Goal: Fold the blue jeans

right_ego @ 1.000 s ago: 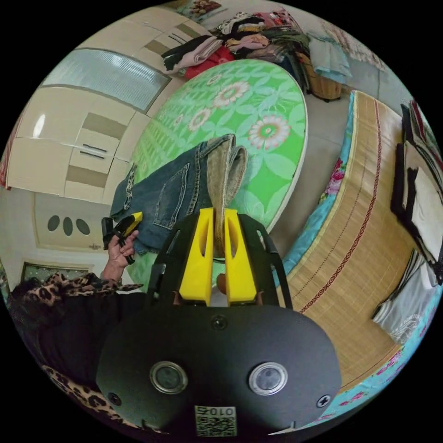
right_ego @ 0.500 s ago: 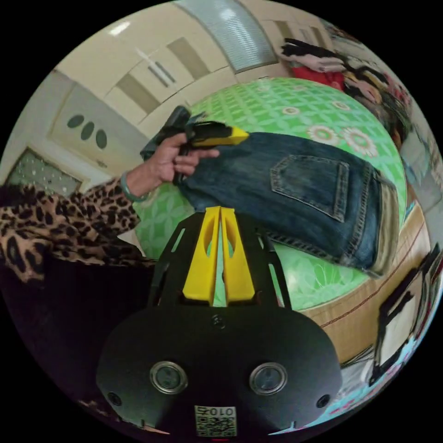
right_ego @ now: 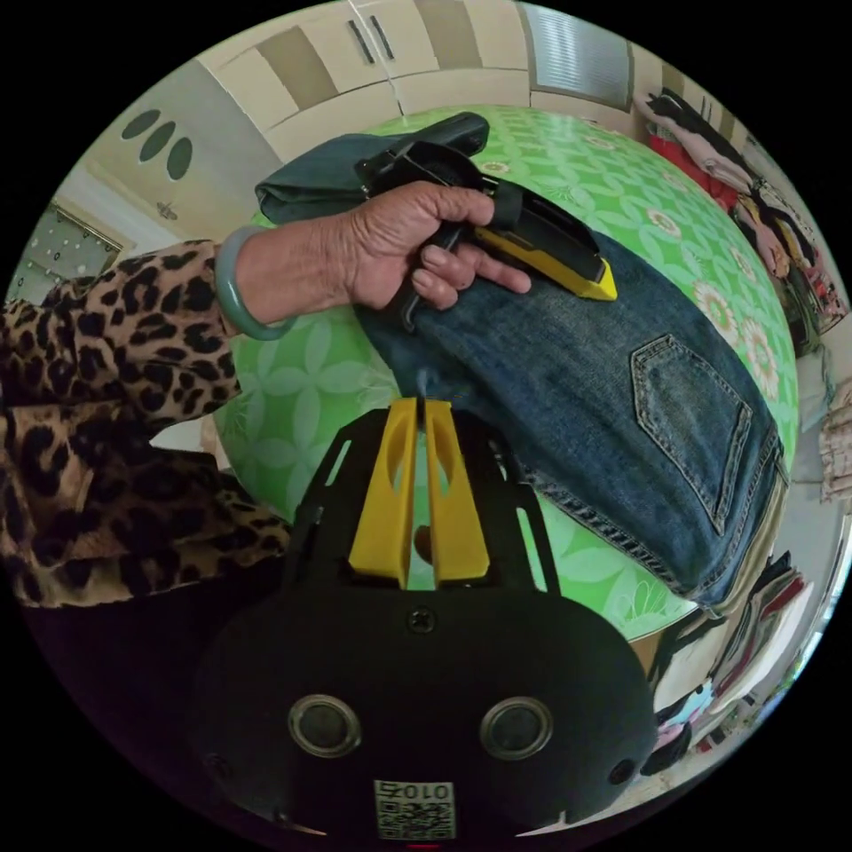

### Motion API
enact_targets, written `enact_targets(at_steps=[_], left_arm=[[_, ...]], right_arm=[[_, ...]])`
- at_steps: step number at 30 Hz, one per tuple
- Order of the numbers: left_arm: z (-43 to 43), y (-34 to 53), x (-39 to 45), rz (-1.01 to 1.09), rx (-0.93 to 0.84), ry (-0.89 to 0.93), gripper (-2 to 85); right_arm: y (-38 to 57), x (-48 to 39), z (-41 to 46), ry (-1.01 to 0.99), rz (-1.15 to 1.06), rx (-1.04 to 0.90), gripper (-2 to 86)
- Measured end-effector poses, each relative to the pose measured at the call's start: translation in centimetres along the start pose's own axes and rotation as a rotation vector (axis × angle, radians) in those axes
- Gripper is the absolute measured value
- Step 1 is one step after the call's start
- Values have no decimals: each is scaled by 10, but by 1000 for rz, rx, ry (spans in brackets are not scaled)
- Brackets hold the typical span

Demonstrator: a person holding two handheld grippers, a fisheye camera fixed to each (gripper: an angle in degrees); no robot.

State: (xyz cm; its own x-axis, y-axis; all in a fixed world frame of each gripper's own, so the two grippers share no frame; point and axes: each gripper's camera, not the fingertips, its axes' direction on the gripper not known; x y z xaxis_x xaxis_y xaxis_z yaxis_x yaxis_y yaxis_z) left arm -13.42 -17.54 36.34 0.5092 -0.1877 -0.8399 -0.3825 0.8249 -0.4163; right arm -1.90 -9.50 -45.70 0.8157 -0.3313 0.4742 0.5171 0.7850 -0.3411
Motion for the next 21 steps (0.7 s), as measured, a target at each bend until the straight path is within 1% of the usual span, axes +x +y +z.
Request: enact_targets(at_steps=[4,7,11,12,13,14,15,18,20,21], left_arm=[[-1,4,1,3,1,-4,0],[-1,5,5,12,0,-35,-1],[-2,12,3,-11,1,2,-1],[-5,16,5,-6,-18,53,-1],[-15,25,17,51,22,101,-1],[-23,30,26,85,46,108,-1],[-37,42,41,134,65,101,-1],[-80,83,67,195,129,-18,0],[-109,112,70,184,166,-79,0],[-132,132,69,162,201,-153,0]], right_arm=[[-1,-1,5,8,-29,-9,25],[-7,5,7,-10,-104,-44,27],[-7,33,7,-122,-87,-42,33],[-3,47,-1,-144,-54,1,32],[0,55,-6,-163,-28,39,31],[8,73,-16,-226,20,112,33],[15,93,-21,-339,54,158,36],[23,133,-18,-556,139,222,54],[23,144,-12,-574,193,200,59],[25,146,-6,-574,252,174,61]])
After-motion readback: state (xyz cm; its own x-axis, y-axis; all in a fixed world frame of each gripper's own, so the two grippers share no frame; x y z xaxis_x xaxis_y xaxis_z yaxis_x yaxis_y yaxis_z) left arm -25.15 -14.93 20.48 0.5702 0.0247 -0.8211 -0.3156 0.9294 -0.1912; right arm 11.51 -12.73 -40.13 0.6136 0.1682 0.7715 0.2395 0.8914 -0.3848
